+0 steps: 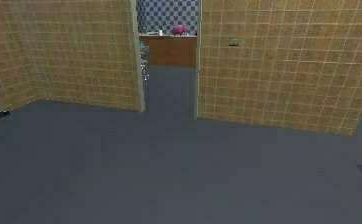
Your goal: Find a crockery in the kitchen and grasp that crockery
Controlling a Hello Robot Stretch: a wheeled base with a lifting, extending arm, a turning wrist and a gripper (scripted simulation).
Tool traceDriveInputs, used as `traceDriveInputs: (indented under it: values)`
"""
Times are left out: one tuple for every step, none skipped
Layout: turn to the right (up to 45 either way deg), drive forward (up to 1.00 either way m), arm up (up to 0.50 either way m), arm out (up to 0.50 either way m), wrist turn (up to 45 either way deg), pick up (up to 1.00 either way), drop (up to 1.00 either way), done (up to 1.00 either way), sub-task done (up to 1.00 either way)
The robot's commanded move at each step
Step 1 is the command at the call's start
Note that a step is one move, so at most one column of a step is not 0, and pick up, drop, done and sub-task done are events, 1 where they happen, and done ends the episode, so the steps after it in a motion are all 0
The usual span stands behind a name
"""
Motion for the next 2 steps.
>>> traceDriveInputs:
  values:
    - [-3.0, 0.00, 0.00, 0.00, 0.0, 0.00, 0.00, 0.00, 0.00]
    - [0.0, 1.00, 0.00, 0.00, 0.0, 0.00, 0.00, 0.00, 0.00]
